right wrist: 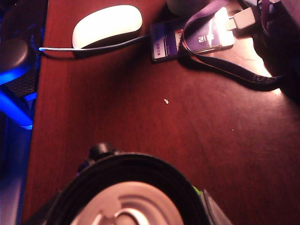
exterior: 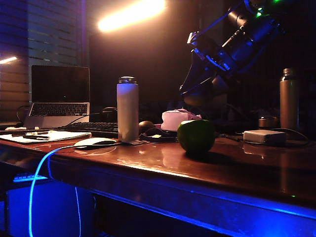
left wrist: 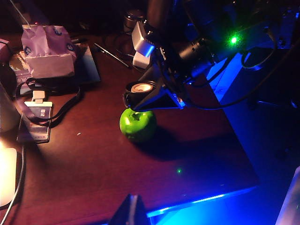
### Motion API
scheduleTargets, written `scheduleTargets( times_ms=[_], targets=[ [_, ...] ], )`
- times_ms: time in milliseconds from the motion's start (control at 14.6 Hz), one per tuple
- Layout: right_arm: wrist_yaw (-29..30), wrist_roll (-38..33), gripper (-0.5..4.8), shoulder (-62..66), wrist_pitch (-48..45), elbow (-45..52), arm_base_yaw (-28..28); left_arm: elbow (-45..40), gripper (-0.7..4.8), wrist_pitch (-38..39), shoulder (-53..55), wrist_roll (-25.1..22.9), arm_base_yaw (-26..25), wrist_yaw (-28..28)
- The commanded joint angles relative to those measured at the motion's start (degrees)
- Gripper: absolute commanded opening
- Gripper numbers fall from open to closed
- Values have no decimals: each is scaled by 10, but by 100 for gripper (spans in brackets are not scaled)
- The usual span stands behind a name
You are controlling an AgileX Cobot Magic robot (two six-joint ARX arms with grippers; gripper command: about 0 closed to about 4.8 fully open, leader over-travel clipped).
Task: Stack the black thermos bottle cap from the table onto the green apple.
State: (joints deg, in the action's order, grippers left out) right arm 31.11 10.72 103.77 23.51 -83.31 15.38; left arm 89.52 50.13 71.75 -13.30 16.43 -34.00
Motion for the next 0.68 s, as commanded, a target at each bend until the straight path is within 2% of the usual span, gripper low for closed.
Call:
scheduleTargets(
  times_ms=[68,205,273,342,684],
  targets=[
    [-19,44,233,-5,1,-2,1,3,-3,-5,-2,-2,0,-1],
    [-34,83,247,-4,3,-2,1,3,-3,-4,-2,-2,0,-1],
    [-34,96,317,-4,3,-1,1,3,-3,-4,-3,-2,0,-1],
    [-33,106,344,-4,3,-1,1,3,-3,-2,-3,-2,0,-2],
    [-28,116,334,-2,9,1,2,3,-3,4,-4,-2,0,-3]
  ],
)
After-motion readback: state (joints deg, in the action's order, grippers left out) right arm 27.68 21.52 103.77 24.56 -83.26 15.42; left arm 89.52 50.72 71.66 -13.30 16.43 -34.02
